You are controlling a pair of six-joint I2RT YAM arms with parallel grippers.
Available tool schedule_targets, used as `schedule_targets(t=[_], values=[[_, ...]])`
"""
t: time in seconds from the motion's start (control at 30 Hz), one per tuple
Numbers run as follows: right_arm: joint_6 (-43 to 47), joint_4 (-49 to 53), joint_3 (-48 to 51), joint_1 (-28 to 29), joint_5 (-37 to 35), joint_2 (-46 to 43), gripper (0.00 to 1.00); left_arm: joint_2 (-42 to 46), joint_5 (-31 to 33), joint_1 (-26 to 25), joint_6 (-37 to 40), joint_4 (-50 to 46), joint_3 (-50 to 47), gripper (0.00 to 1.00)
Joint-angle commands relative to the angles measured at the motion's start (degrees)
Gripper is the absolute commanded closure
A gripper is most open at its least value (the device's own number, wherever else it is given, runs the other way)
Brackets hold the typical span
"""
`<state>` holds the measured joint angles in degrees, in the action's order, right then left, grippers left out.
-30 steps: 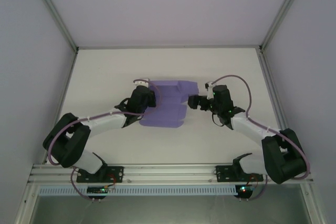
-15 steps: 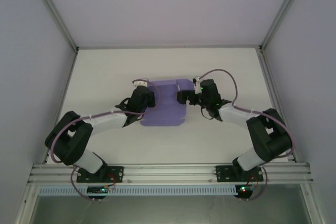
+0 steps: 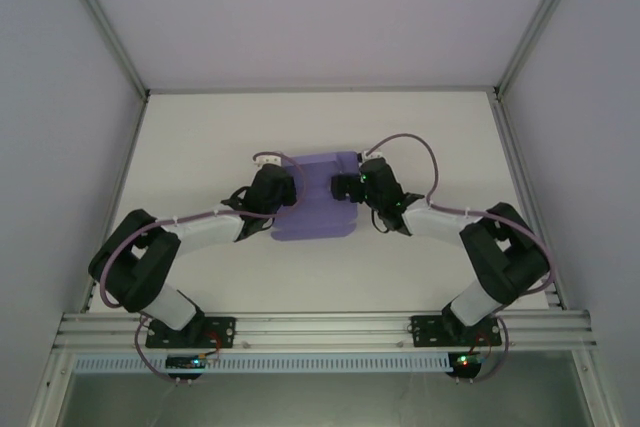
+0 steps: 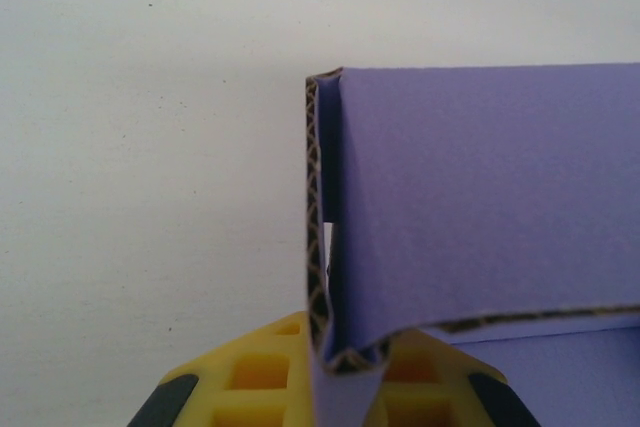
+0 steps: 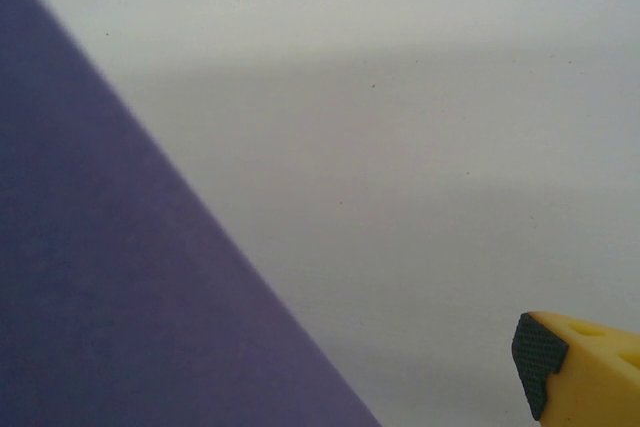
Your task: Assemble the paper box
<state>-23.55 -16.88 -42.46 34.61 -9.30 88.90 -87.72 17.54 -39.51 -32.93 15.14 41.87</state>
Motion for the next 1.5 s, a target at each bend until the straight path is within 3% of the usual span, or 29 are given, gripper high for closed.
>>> schedule_targets(t=[0.0,0.23,0.47,0.6,0.73,0.97,1.07,1.23,1.37,1.47], values=[[1.23,1.40,1.26,-0.86,1.08,-4.45,0.01,0.10,-1.36,-0.44,-0.47,2.10,1.87,1.00],[5.83,6.14,7.20,-5.83,12.01,-19.51,0.01,1.47,-1.12,0.52,0.13,0.79,0.86,1.00],[8.46,15.56,10.42,-17.80,20.99,-35.11,0.01,3.47,-3.37,1.15,2.33,0.19,-0.23,1.00],[10.86,19.84,7.97,-24.15,28.85,-34.72,0.06,4.05,-5.58,1.17,3.65,1.15,-0.79,1.00],[14.21,20.29,5.25,-27.83,37.58,-28.51,0.16,3.95,-6.09,1.15,4.01,0.75,-0.71,1.00],[22.41,16.95,0.15,-24.25,47.85,-18.60,0.20,3.09,-6.94,1.19,4.25,0.43,-0.12,1.00],[23.09,16.63,-1.62,-22.14,46.46,-15.85,0.25,2.87,-7.97,1.14,4.54,0.46,0.20,1.00],[24.04,17.41,-5.06,-18.89,51.22,-11.34,0.38,2.73,-8.53,1.10,4.88,0.25,0.60,1.00],[24.35,18.14,-7.62,-15.23,49.91,-7.97,0.42,2.47,-9.07,1.10,4.98,0.24,0.83,1.00],[24.44,18.71,-9.68,-12.97,48.43,-5.69,0.52,2.29,-9.17,1.15,4.99,-0.17,1.07,1.00]])
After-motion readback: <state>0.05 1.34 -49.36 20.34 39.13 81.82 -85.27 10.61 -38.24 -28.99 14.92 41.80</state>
